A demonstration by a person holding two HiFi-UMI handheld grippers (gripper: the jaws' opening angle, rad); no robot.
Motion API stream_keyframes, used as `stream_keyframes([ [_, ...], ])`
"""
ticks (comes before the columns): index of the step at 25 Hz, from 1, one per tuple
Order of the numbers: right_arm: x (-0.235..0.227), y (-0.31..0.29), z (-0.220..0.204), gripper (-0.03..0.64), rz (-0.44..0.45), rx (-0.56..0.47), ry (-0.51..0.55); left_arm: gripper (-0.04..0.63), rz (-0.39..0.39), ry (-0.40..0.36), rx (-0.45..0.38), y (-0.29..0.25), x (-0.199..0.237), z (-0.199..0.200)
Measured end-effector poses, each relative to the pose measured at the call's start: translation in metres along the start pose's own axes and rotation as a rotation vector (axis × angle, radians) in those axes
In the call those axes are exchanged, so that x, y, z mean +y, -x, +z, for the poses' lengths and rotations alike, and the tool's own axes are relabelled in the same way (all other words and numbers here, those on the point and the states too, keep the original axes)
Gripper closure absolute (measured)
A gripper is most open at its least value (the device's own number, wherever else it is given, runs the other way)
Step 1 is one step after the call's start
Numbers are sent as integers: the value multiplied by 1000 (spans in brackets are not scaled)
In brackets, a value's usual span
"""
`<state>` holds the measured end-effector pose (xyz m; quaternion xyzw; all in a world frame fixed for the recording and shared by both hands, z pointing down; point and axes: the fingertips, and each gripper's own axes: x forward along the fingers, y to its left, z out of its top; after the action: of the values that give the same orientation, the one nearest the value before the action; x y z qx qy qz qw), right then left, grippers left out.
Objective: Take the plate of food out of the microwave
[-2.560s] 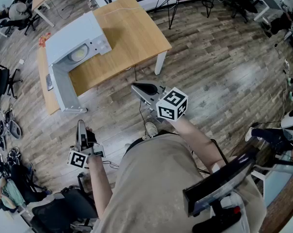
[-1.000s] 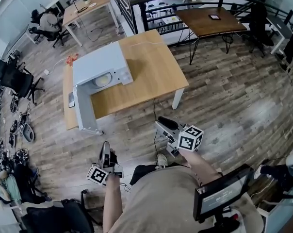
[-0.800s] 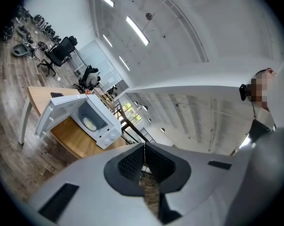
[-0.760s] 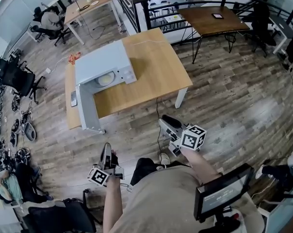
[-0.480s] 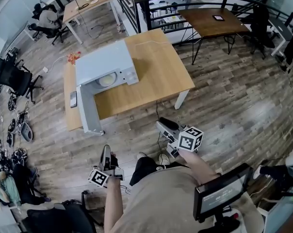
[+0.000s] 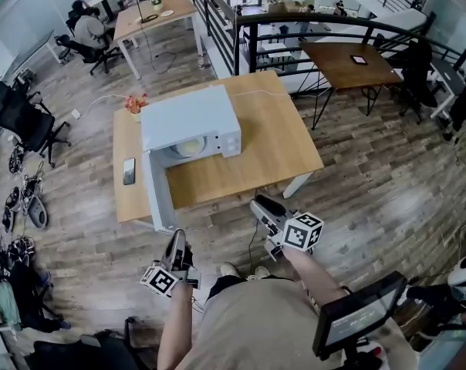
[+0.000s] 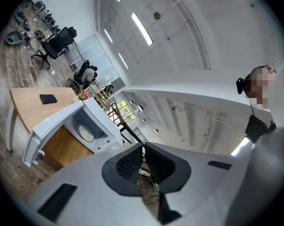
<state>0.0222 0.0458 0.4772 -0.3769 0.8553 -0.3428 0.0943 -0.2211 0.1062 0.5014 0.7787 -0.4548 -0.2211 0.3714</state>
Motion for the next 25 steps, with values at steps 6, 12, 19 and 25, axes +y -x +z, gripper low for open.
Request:
stream_keyframes([
  [6, 5, -29, -6, 483, -20, 6, 13, 591, -26, 14, 13, -8, 22, 18],
  [12, -2, -44, -15, 483, -52, -15, -3, 591, -43, 9, 49, -8, 42, 24],
  [19, -12, -66, -19, 483, -64, -20, -33, 591, -41, 0, 44, -17, 53, 40],
  [25, -34, -88, 3, 483, -29, -7, -36, 591, -3, -20, 13, -39, 58, 48],
])
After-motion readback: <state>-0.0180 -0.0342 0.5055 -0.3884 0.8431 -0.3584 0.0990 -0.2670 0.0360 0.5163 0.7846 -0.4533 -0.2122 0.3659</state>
